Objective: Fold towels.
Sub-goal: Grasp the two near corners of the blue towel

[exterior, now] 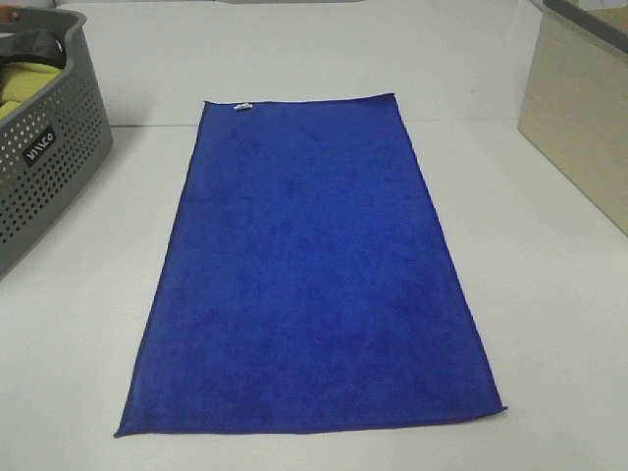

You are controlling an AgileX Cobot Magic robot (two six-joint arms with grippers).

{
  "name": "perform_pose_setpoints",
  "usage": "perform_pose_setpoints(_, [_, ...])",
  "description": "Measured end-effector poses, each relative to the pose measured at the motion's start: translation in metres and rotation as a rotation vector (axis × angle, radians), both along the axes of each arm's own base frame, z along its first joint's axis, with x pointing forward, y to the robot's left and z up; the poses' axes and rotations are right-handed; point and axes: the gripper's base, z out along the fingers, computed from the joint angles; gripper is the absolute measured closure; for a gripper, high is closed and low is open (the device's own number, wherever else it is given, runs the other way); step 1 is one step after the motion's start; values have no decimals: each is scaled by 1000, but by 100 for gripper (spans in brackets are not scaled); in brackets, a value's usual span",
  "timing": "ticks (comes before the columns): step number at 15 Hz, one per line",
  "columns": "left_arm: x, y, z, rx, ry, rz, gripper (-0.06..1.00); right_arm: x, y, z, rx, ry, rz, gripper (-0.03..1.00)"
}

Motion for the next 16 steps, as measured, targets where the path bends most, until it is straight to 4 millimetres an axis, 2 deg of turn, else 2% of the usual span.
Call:
perform_pose_setpoints(6, [0,2,0,-7,3,23,31,0,0,0,7,1,-4,9])
perform_pose_setpoints(9, [7,2,8,-79,-24,66,32,7,0,3,85,26,-43,13])
perform_pose_setpoints(10, [16,3,14,-124,-63,94,32,15,0,8,126,47,-60,15])
perform_pose_setpoints(12, [46,6,30,-236,-154,161,33,35,1,18,189,100,-74,19])
perform_pose_setpoints(13, [74,5,32,-326,-111,196,33,58,1,23,219,165,-89,21])
perform_pose_setpoints(14, [84,4,30,-358,-70,202,33,67,1,24,224,188,-93,21])
perform_pose_setpoints(16, [122,-3,13,-464,152,227,33,101,0,21,225,309,-114,21])
